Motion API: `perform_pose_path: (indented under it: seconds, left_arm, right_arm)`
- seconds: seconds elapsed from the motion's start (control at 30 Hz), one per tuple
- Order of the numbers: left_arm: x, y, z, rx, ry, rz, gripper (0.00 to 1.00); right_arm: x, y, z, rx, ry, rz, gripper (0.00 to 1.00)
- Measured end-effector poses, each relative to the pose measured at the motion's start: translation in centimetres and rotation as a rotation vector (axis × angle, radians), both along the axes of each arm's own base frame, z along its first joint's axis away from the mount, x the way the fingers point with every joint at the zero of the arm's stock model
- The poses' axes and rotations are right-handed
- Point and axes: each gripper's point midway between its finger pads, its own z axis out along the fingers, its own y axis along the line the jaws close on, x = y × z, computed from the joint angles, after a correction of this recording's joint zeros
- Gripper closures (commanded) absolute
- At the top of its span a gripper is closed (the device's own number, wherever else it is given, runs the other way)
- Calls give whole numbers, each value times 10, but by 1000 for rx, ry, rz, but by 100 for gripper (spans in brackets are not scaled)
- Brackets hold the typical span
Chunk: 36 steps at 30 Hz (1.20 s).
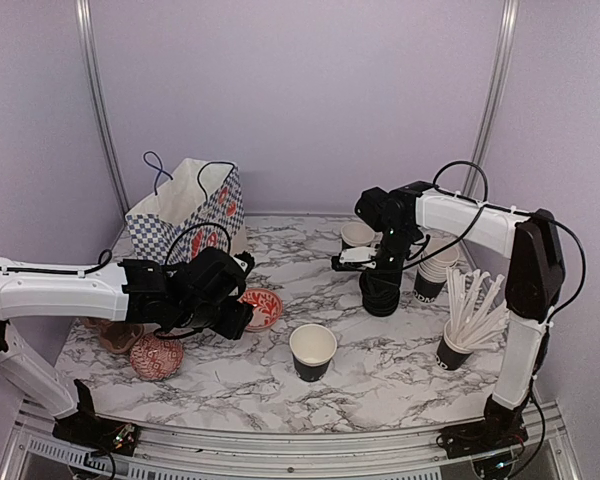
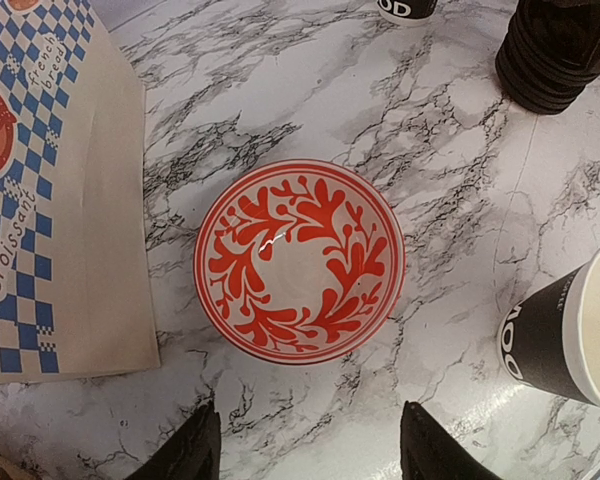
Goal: Pack the takeout coffee
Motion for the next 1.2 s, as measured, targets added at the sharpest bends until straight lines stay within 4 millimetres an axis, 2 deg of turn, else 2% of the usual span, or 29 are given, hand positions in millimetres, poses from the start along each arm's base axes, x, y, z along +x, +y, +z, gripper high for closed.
perform_pose_path:
  seconds: [0.17, 0.33, 0.5, 0.67, 0.8, 0.9, 1.07, 1.2]
  left_arm:
    - [0, 0, 0, 8, -3, -12, 38]
    - [1, -5, 0, 8, -1, -20, 38]
    - [2, -13, 2, -5, 8, -32, 38]
    - [2, -18, 7, -23, 12, -45, 38]
    - [2, -22, 11, -36, 12, -55, 38]
    - [3, -26, 16, -43, 8, -70, 37]
    - [8, -49, 34, -111, -51, -132, 32]
    - [20, -86, 71, -281, -184, -202, 30]
  right_arm:
    - [-2, 2, 5, 21, 2, -5, 99]
    - [-2, 1, 23, 69, -22, -16, 99]
    - [6, -1, 38, 174, 12, -61, 100]
    - [23, -6, 60, 302, 30, -132, 100]
    - [31, -14, 63, 341, 43, -185, 100]
    - [27, -12, 65, 391, 94, -192, 100]
    - [27, -2, 75, 483, 115, -189, 100]
    - [31, 3, 94, 591, 128, -186, 100]
